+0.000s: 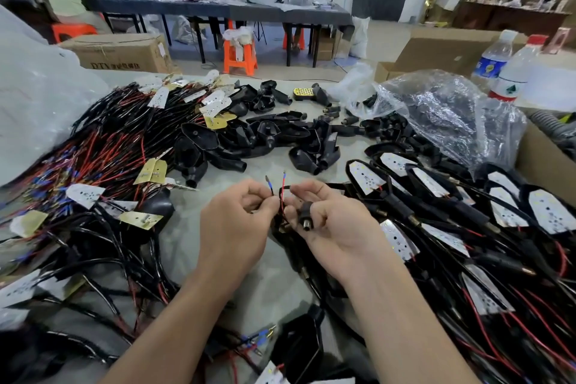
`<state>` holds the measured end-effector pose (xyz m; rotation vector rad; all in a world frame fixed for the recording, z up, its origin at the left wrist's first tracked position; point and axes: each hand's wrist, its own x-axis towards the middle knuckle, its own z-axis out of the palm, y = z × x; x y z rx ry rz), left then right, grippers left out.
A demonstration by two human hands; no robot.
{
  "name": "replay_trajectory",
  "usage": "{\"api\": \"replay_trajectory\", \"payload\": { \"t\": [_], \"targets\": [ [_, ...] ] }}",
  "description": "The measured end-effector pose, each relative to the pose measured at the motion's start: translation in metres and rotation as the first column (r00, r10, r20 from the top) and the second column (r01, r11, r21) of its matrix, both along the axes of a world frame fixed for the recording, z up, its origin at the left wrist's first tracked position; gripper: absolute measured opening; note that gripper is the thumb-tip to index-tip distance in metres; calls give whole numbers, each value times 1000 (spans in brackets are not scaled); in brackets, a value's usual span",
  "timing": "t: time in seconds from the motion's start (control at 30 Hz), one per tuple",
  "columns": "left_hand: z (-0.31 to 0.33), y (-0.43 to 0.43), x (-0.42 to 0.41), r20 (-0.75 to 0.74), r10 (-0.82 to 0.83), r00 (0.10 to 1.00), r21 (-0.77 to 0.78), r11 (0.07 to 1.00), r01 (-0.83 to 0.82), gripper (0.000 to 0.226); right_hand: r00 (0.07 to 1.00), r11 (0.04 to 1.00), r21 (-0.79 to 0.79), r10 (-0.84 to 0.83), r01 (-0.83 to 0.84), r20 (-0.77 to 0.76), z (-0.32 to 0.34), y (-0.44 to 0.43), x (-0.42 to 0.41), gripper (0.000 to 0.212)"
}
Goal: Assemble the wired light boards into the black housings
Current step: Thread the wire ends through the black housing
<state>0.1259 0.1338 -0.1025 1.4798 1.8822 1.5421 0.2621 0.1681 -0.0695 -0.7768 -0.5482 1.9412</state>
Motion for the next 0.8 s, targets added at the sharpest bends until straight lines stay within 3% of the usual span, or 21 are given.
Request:
{"api": "replay_trajectory", "payload": {
  "t": [0.07, 0.23, 0.37, 0.47, 0.53, 0.6, 0.67, 0.73, 0.77, 0.8],
  "targets": [
    [0, -1, 1, -10, 16, 1000, 10, 1000, -16, 22, 1000, 1000, 27, 14, -14, -13, -3, 0, 1, 55],
    [0, -3, 4, -11, 8, 1000, 86, 996, -7, 22, 998, 997, 83, -13, 8, 60, -5, 0, 2, 12],
    [-1, -2, 3, 7, -47, 999, 68, 997, 46, 13, 984, 986, 141, -109, 89, 143, -6, 2, 0, 20],
    [0, -1, 3, 37, -147, 988, 84, 986, 144, 5, 994, 989, 127, -87, 78, 69, -3, -1, 3, 13],
    [0, 1, 2, 74, -185, 980, 84, 980, 179, 8, 998, 993, 109, -55, 51, 35, -4, -2, 4, 19],
    [0, 2, 1, 143, -177, 974, 79, 983, 167, 10, 988, 983, 181, -70, 44, 139, -7, -5, 1, 26],
    [-1, 3, 1, 198, -154, 968, 77, 987, 141, 11, 901, 930, 367, -153, -8, 406, -10, -6, 0, 24],
    [-1, 4, 0, 233, -135, 963, 87, 989, 117, 11, 666, 834, 522, -288, -180, 688, -11, -5, 1, 23],
    [-1, 4, 0, 245, -129, 961, 93, 990, 109, 11, 582, 795, 556, -338, -245, 739, -12, -5, 1, 24],
    [0, 5, 0, 247, -124, 961, 92, 990, 104, 10, 567, 773, 583, -371, -251, 736, -12, -6, -1, 23]
  ]
}}
